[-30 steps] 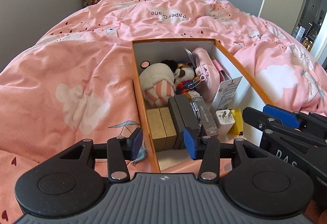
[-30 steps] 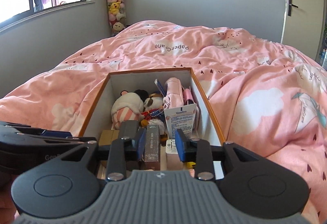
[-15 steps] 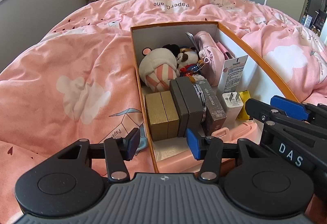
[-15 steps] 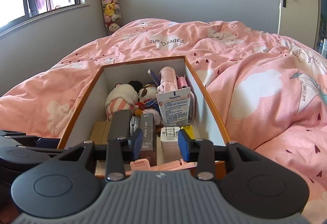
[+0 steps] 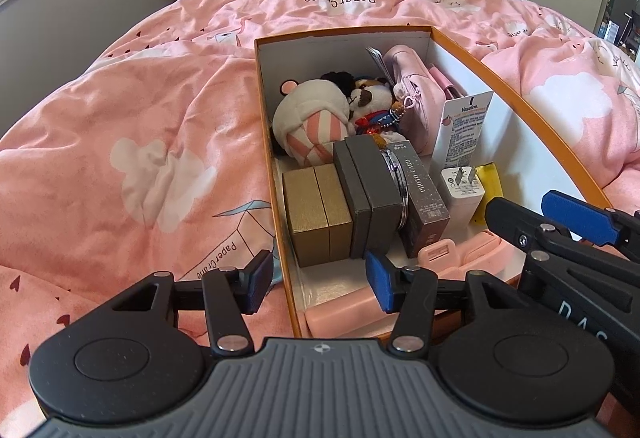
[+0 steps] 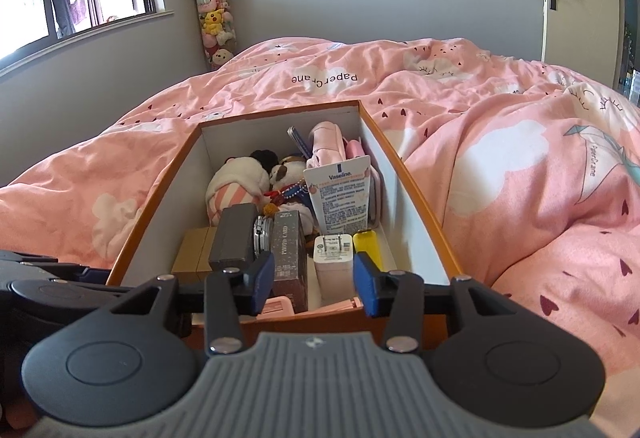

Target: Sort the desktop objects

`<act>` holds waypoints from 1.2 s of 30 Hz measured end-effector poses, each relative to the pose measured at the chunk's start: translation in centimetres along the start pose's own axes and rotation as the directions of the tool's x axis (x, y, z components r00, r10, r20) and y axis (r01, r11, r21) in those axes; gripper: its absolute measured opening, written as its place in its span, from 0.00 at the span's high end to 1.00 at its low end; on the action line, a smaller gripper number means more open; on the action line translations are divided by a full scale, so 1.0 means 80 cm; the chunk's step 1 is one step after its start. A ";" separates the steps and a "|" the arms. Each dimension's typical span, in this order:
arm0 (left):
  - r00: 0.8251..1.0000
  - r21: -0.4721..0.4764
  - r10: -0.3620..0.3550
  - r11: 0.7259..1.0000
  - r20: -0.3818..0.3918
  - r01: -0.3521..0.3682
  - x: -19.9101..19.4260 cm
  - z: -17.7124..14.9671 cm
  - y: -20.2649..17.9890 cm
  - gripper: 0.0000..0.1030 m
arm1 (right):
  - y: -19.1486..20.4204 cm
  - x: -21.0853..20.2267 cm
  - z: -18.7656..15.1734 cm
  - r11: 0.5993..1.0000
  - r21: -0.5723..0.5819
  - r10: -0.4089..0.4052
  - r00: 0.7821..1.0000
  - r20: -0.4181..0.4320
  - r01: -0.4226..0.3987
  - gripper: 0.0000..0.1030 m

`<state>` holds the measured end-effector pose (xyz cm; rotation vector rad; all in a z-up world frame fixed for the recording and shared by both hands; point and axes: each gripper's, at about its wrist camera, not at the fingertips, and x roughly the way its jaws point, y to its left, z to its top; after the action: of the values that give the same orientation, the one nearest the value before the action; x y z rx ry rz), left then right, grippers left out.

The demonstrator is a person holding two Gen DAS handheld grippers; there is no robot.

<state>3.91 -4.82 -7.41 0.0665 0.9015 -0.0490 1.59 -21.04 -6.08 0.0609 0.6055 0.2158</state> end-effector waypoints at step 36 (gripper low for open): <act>1.000 -0.052 -0.011 0.999 -0.002 0.011 0.005 -0.005 0.010 0.33 | 0.005 0.007 -0.005 0.999 -0.044 -0.011 1.000 -0.014 0.010 0.54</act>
<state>3.89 -3.99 -7.96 0.0129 0.9054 -0.0353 1.78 -20.56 -6.66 0.0141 0.6145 0.2192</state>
